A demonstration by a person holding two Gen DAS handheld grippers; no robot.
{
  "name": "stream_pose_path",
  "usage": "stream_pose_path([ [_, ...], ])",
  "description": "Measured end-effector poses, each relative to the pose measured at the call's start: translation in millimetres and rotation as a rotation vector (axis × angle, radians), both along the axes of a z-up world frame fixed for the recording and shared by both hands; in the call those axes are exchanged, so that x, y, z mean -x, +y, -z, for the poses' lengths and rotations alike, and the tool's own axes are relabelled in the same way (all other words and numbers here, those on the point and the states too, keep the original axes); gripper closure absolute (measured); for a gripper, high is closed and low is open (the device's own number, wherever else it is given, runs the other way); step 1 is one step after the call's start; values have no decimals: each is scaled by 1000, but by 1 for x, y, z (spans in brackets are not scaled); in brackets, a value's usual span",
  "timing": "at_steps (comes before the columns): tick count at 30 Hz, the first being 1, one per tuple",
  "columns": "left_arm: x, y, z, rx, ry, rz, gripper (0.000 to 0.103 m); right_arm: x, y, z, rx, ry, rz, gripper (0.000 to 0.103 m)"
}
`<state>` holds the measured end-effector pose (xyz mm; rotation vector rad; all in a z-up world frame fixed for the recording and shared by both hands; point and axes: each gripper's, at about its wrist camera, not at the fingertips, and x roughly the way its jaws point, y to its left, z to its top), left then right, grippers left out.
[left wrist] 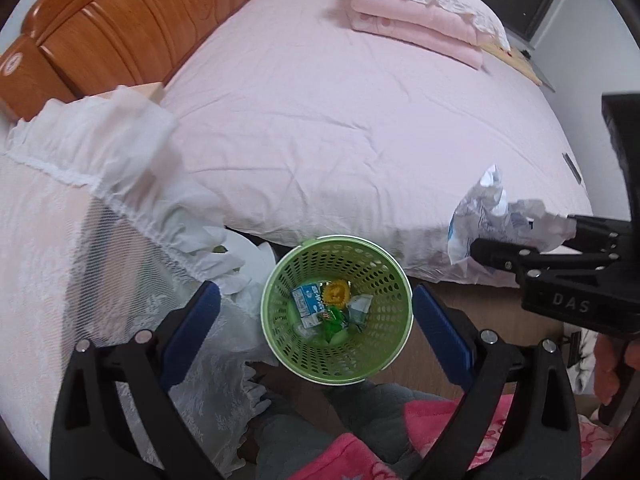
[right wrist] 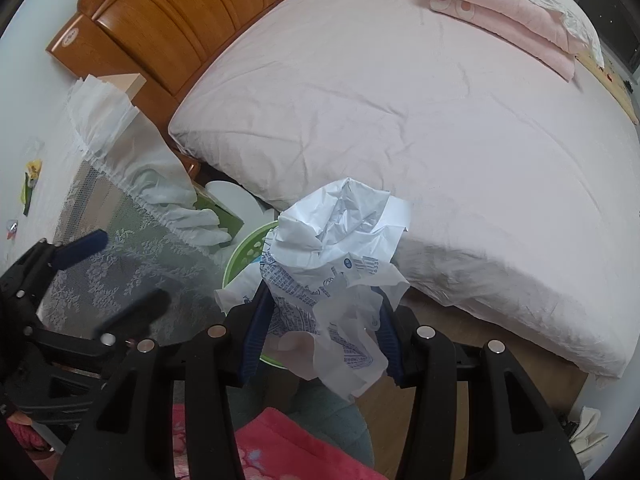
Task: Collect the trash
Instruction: 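Open the left tool over the basket while the right tool releases the white paper, then move both tools back toward the table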
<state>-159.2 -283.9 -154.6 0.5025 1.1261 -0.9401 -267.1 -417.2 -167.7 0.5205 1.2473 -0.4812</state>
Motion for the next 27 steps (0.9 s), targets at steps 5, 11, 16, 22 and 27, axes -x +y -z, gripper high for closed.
stream_pose_path([
  [5, -25, 41, -26, 38, -15, -121, 8, -15, 15, 16, -37, 22, -38, 53],
  [11, -39, 73, -38, 51, -9, -208, 8, -34, 33, 40, -60, 68, -72, 52],
  [16, -48, 90, -39, 37, -12, -217, 8, -47, 46, 60, -79, 101, -64, 19],
  [22, -54, 108, -42, 31, -17, -220, 8, -57, 57, 58, -88, 91, -36, 8],
  [27, -62, 120, -43, 37, -7, -244, 8, -63, 63, 53, -90, 82, -36, 6],
])
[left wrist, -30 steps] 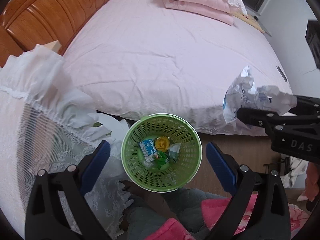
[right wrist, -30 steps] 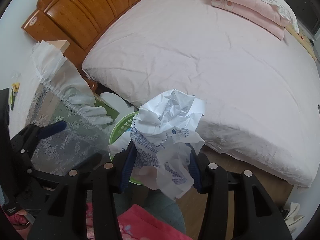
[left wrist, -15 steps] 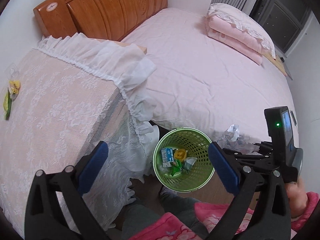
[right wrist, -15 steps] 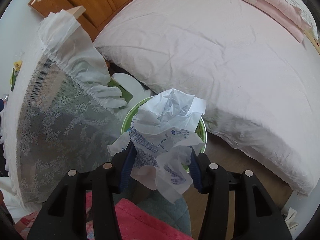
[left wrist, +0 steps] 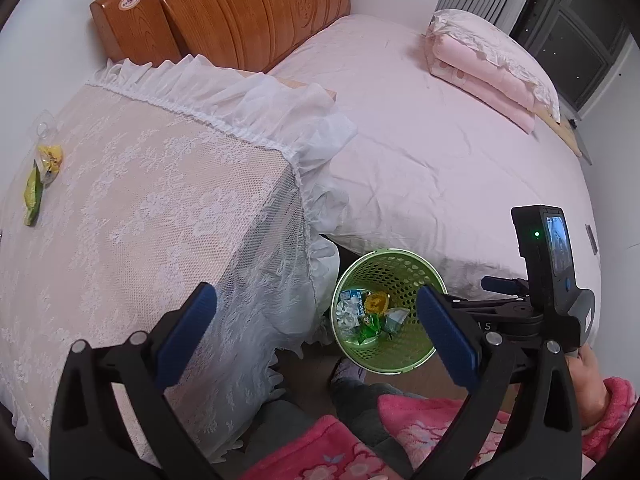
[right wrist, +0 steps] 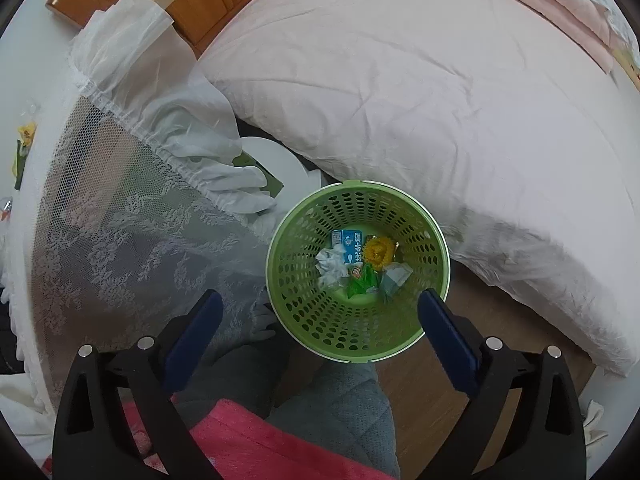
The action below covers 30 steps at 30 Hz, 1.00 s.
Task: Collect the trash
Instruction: 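Move both tools back toward the table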
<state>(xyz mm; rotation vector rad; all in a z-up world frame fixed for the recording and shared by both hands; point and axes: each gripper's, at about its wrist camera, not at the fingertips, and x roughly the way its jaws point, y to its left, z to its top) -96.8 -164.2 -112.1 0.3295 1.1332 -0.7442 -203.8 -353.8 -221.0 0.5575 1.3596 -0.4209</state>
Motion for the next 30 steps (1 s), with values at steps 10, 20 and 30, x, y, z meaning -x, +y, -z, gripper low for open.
stream_pose_path([
  [10, -15, 23, -1, 7, -13, -81, 8, -16, 10, -18, 32, -18, -31, 6],
  [20, -45, 91, -25, 31, -98, -314, 8, -46, 23, -97, 127, -197, -132, 2],
  [30, -73, 179, -24, 4, -121, -537, 8, -107, 66, -129, 107, -274, -279, 2],
])
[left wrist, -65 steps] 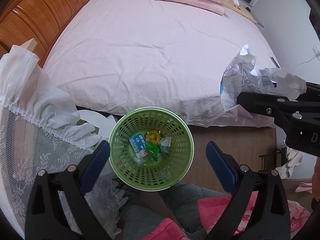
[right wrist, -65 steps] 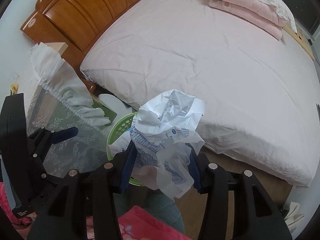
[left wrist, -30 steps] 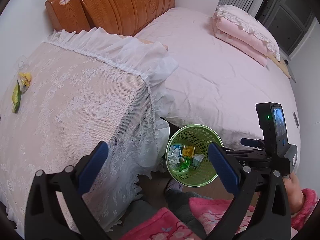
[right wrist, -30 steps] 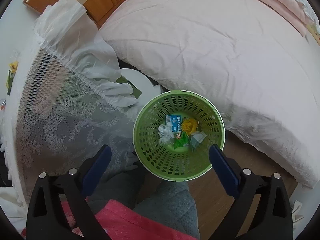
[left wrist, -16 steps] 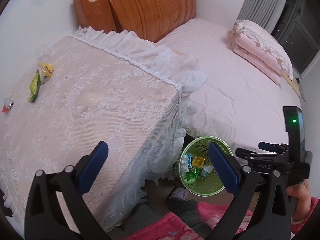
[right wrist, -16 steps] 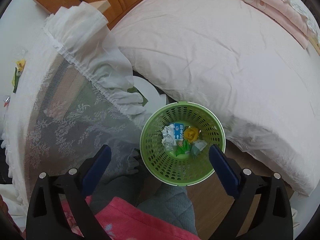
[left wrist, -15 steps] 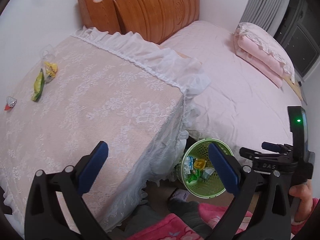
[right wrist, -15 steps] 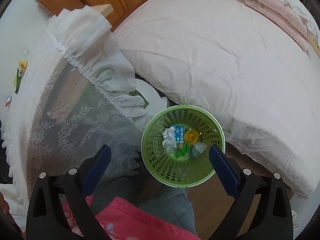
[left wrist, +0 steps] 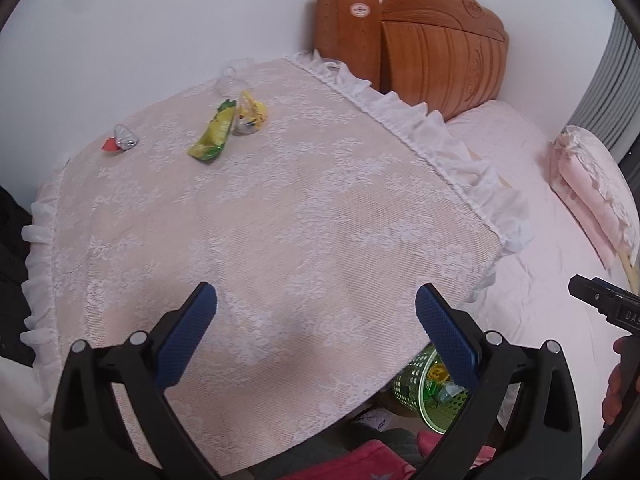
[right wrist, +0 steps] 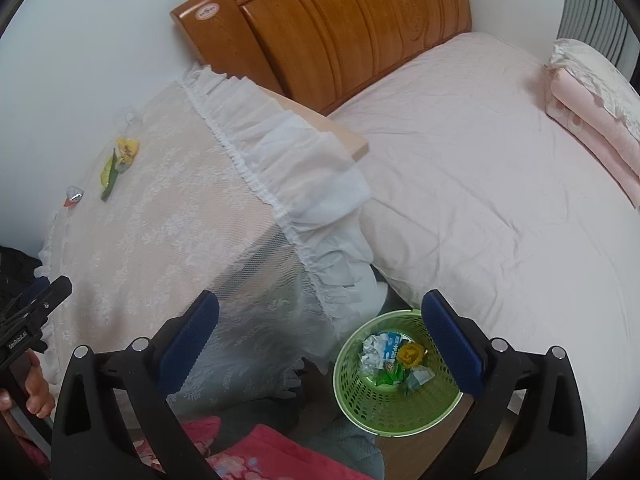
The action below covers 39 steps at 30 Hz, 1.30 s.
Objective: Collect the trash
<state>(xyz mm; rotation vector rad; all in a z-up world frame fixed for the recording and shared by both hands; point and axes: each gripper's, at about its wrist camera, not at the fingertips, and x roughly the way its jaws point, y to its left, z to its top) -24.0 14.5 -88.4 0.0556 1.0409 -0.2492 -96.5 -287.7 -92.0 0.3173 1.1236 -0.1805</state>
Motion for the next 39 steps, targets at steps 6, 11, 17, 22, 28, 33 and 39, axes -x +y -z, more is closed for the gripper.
stream_pose_path([
  [6, -40, 37, 5, -33, -26, -49, 8, -33, 34, -6, -23, 4, -57, 2],
  [11, -95, 52, 17, -58, -43, -39, 8, -67, 67, -5, -8, -1, -96, 2],
  [17, -176, 58, 43, -73, -41, -18, 9, -115, 100, 0, 6, 12, -128, 2],
  [22, -228, 60, 73, -100, -21, 21, 20, -144, 115, 6, -1, 17, -135, 2],
  [28, -258, 54, 100, -119, 9, 58, 36, -166, 128, 15, -15, 40, -144, 2],
  [33, -266, 52, 103, -91, 20, 52, 52, -173, 134, 20, -16, 55, -156, 2],
  [39, -268, 52, 106, -95, 13, 33, 54, -173, 137, 22, -15, 58, -168, 2],
])
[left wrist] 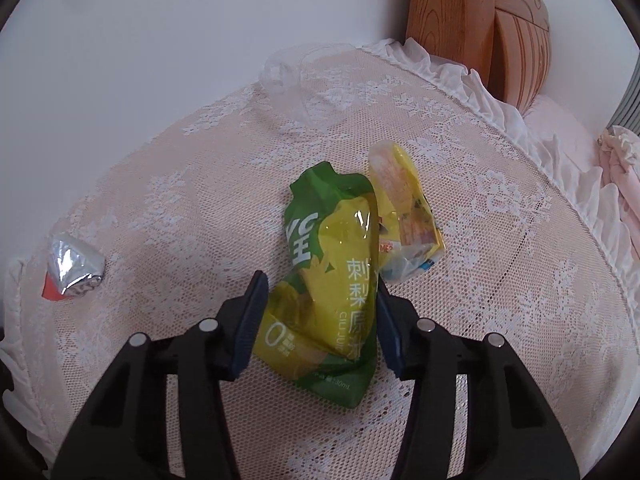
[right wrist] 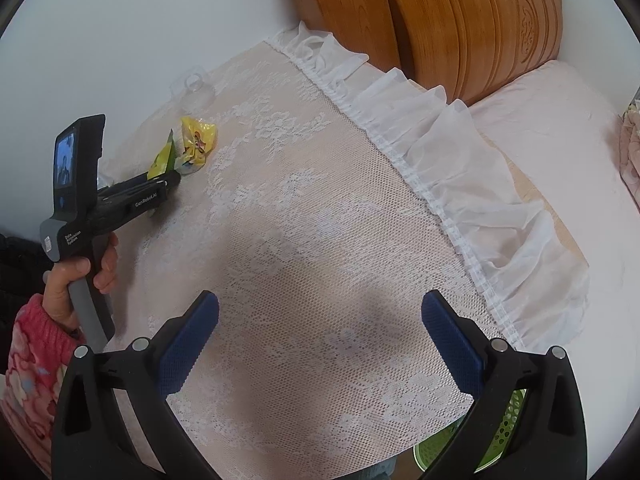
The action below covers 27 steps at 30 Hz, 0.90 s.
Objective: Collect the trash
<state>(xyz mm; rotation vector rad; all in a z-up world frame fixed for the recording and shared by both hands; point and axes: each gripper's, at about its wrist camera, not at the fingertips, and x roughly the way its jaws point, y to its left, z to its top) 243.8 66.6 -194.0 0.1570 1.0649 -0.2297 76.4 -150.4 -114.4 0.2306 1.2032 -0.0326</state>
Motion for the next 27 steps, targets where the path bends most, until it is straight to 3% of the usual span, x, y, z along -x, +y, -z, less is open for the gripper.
stream_pose_path([
  [8, 11, 19, -17, 20, -10, -74, 65, -27, 17, 4, -13, -29, -83, 2],
  [18, 29, 67, -36, 98, -19, -172, 72, -151, 88, 33, 32, -83, -226, 2],
  [25, 31, 84, -34, 144, 1, -161, 72, -187, 110, 50, 12, -60, -201, 6],
  [27, 31, 86, -34, 169, 9, -157, 64, -192, 113, 54, 15, -57, -199, 6],
])
